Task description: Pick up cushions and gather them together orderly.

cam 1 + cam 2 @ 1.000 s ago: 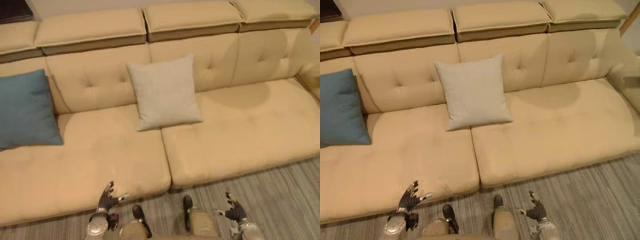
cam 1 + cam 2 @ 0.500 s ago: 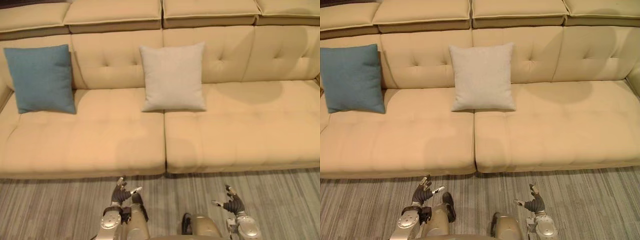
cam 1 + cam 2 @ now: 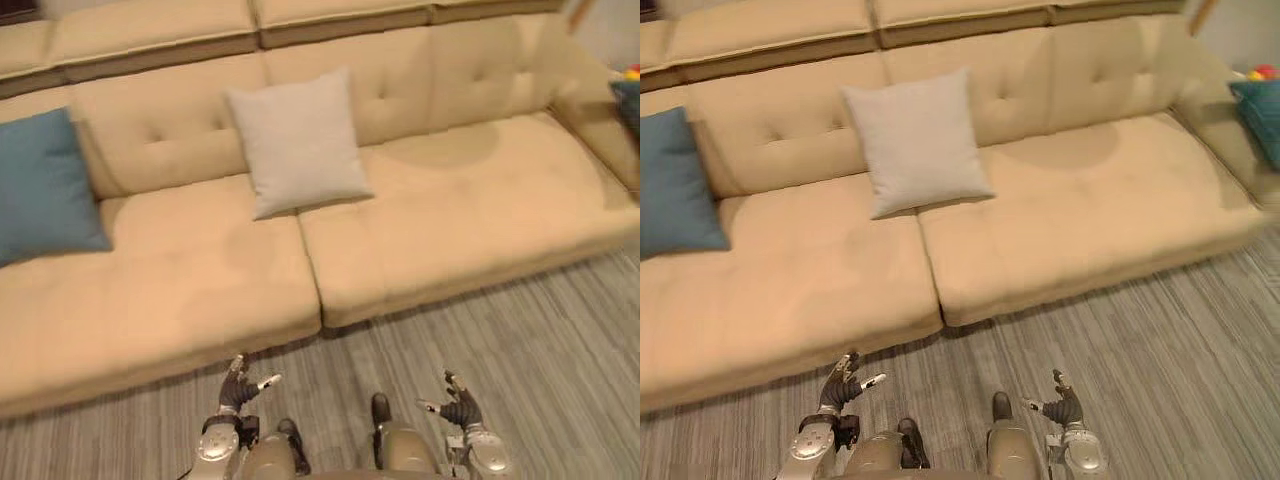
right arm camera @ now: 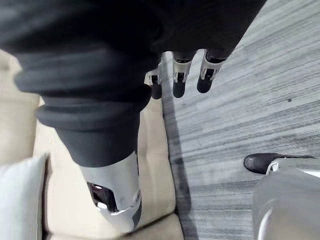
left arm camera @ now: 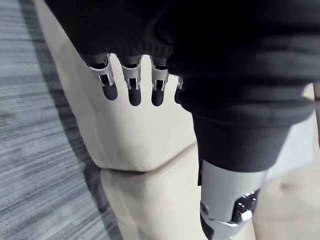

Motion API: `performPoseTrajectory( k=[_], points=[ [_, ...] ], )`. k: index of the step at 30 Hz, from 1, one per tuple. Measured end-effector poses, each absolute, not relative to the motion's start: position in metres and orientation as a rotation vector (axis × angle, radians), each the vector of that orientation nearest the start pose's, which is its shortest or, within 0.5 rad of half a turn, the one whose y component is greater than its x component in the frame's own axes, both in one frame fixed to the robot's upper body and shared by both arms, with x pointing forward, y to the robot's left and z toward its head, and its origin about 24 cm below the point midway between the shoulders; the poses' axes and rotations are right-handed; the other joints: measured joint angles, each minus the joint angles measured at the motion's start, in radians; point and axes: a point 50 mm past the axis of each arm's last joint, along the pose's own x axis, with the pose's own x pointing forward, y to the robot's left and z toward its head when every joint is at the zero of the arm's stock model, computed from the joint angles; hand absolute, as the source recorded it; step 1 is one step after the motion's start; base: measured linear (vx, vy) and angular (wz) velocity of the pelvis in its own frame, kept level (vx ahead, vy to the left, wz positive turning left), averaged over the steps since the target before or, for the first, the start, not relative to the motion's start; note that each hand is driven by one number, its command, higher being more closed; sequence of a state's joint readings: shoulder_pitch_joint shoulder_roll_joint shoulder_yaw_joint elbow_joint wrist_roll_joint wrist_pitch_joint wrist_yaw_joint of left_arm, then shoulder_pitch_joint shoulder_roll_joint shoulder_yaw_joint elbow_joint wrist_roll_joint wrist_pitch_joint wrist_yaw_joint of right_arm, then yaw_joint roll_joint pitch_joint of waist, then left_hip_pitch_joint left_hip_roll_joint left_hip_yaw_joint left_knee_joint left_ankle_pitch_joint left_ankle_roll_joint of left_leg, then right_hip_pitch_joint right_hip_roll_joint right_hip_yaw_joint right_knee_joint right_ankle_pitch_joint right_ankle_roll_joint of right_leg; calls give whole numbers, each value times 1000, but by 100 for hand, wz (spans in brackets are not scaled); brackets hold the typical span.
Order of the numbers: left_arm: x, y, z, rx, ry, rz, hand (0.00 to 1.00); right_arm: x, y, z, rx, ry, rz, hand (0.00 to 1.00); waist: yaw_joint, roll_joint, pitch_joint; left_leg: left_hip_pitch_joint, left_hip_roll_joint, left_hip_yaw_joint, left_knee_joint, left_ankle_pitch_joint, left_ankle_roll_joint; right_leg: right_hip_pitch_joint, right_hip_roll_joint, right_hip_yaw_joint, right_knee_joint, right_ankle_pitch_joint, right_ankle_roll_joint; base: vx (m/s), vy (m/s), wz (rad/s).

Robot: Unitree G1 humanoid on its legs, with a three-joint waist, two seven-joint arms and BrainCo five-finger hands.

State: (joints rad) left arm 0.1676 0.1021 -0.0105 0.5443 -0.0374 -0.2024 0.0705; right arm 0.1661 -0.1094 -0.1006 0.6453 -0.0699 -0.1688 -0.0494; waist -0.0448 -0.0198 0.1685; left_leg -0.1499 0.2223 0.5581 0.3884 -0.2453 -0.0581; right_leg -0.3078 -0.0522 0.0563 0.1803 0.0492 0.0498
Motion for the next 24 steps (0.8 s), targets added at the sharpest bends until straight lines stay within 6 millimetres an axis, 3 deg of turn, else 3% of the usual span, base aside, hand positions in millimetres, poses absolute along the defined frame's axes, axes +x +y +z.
performPoseTrajectory(
  k=[1,2,5,7,8,10,12,13,14,15,16,17,19,20,22,23,24],
  points=[
    [171,190,-87,82,486,130,0,154,-212,-105,-158,621,-177,0,-1,-2,-1,11,13,42,3,-7,9,-5,-4,-71,-11,-7,-50,17,22,-208],
    [177,190,-82,82,462,124,0,160,-213,-101,-157,600,-180,0,-9,5,4,40,33,117,9,-13,11,-13,-41,-217,-1,-36,-119,59,31,-187],
    [186,192,-74,90,421,121,0,173,-208,-96,-152,563,-161,0,-24,8,6,150,75,316,27,-40,-13,-8,-159,-594,100,-97,-211,97,-12,-188],
    [190,195,-71,90,405,126,0,183,-205,-90,-160,529,-141,0,-24,5,3,212,92,418,47,-45,-17,-2,-221,-767,178,-104,-222,164,-142,-231],
    [191,194,-69,83,398,124,0,187,-206,-84,-165,501,-140,0,-29,5,3,253,89,454,46,-50,-25,-5,-219,-784,206,-110,-190,183,-192,-231],
    [197,186,-67,78,384,89,0,196,-209,-74,-182,449,-142,0,-50,22,4,305,105,477,77,-54,-40,-42,-173,-683,257,-147,-138,270,-185,-194],
    [202,179,-66,71,374,69,0,197,-212,-67,-196,417,-142,0,-54,53,1,317,195,453,244,-38,-44,-48,-105,-599,285,-188,-140,334,-137,-187],
    [204,172,-66,66,373,46,0,200,-213,-62,-197,394,-147,0,-48,75,-2,294,283,369,430,53,92,-33,-45,-528,286,-210,-152,375,-119,-177],
    [203,170,-68,64,384,40,0,200,-212,-61,-198,384,-147,0,-49,79,-3,252,310,276,530,148,166,-11,-14,-485,272,-221,-159,446,-113,-191],
    [202,165,-70,53,393,26,0,200,-208,-59,-193,370,-141,0,-47,83,-2,194,290,145,610,165,133,8,10,-436,258,-227,-165,280,-44,-152],
    [202,159,-71,41,395,13,0,201,-208,-58,-195,365,-144,0,-45,79,2,114,232,4,673,93,67,29,24,-383,245,-233,-167,330,18,-169],
    [201,153,-73,26,404,4,0,201,-207,-59,-194,369,-145,0,-32,69,10,28,147,-128,700,27,41,67,34,-313,222,-236,-163,330,88,-169],
    [196,151,-75,20,416,-4,0,194,-203,-63,-186,390,-140,0,1,48,21,-61,59,-221,618,-28,53,130,34,-227,194,-246,-144,387,138,-145],
    [194,150,-76,14,423,-1,0,192,-202,-66,-179,401,-141,0,5,50,24,-132,22,-282,524,-30,57,169,32,-199,171,-256,-127,447,239,-106],
    [190,151,-79,14,435,10,0,194,-201,-65,-181,398,-142,0,10,57,30,-212,-39,-369,320,-10,25,209,18,-160,147,-276,-93,369,260,-65],
    [188,151,-80,13,439,20,0,195,-203,-66,-187,400,-145,0,20,61,30,-232,-82,-398,145,29,-28,230,7,-132,136,-294,-64,390,327,-72],
    [187,151,-81,6,444,32,0,195,-207,-66,-194,405,-157,0,47,86,27,-230,-87,-407,9,117,-41,251,17,-96,129,-315,-35,497,404,-90]
  ],
)
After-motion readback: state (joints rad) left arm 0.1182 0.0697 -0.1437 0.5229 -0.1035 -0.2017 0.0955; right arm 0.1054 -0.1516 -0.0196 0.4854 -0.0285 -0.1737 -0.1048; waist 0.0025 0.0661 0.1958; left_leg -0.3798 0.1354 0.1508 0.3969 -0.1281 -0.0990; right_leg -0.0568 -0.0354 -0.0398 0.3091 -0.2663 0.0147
